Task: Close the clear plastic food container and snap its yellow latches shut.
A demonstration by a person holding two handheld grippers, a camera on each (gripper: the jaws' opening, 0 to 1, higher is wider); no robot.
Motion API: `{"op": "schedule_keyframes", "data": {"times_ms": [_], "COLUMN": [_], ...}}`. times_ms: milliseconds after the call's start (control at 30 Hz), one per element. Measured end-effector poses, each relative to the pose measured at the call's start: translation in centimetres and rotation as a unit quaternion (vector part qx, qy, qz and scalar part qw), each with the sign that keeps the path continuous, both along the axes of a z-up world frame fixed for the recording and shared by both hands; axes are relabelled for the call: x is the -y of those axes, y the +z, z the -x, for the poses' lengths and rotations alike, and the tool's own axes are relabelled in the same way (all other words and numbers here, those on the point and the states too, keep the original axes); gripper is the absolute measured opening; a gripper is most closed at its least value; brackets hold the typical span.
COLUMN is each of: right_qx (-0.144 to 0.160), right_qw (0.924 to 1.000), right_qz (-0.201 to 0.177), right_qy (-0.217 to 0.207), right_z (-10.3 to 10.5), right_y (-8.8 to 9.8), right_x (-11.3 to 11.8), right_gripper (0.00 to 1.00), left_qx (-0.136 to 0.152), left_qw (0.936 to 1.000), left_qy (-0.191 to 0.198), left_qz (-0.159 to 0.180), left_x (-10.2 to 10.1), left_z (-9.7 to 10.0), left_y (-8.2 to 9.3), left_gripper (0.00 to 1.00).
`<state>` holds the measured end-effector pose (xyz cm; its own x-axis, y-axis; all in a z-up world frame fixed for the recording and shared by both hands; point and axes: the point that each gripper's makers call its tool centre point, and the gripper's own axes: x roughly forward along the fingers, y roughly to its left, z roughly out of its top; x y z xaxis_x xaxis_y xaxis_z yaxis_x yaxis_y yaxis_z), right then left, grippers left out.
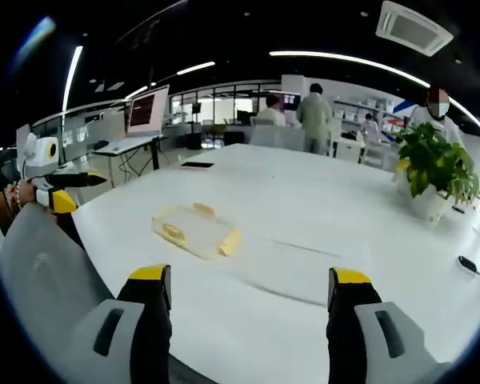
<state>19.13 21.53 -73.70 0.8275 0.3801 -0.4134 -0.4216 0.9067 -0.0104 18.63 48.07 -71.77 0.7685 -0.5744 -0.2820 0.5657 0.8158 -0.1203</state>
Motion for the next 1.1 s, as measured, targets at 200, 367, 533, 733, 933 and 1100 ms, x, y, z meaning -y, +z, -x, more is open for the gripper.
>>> {"op": "schedule_keyframes", "data": {"times_ms": [200,367,533,733,933,1100], "right_qx": [0.000,-0.001,-0.002,-0.004,-0.003,-0.009], "right_qw": [1.0000,1.0000,1.0000,1.0000,1.0000,0.9999], "right_qz": [0.001,0.000,0.001,0.003,-0.001,0.006], "right_qy": [-0.001,-0.003,-0.001,0.001,0.001,0.003], "right_z": [-0.04,-0.08,-0.05,-0.01,0.01,0.13], "right_y": [0.02,0.04,-0.02,-0.10,-0.03,-0.30], "right_x": [0.11,0.19,0.16,0.12,0.03,0.00], "right_gripper": [0.77,0.77,0.76,0.75,0.75,0.72], "left_qx": [-0.002,-0.006,-0.012,-0.011,-0.009,-0.010], "left_qw": [1.0000,1.0000,0.9999,0.9999,1.0000,0.9999], "left_qy": [-0.002,-0.002,-0.003,-0.004,-0.004,-0.006], "left_qz": [-0.002,-0.002,-0.006,-0.003,0.000,0.001], "left_x": [0.10,0.17,0.15,0.20,0.19,0.19], "left_z": [-0.02,-0.05,-0.02,0.05,0.11,0.14], "left_y": [-0.06,-0.17,-0.38,-0.28,-0.16,-0.21], "left_gripper": [0.99,0.99,0.99,0.99,0.99,0.99]}}
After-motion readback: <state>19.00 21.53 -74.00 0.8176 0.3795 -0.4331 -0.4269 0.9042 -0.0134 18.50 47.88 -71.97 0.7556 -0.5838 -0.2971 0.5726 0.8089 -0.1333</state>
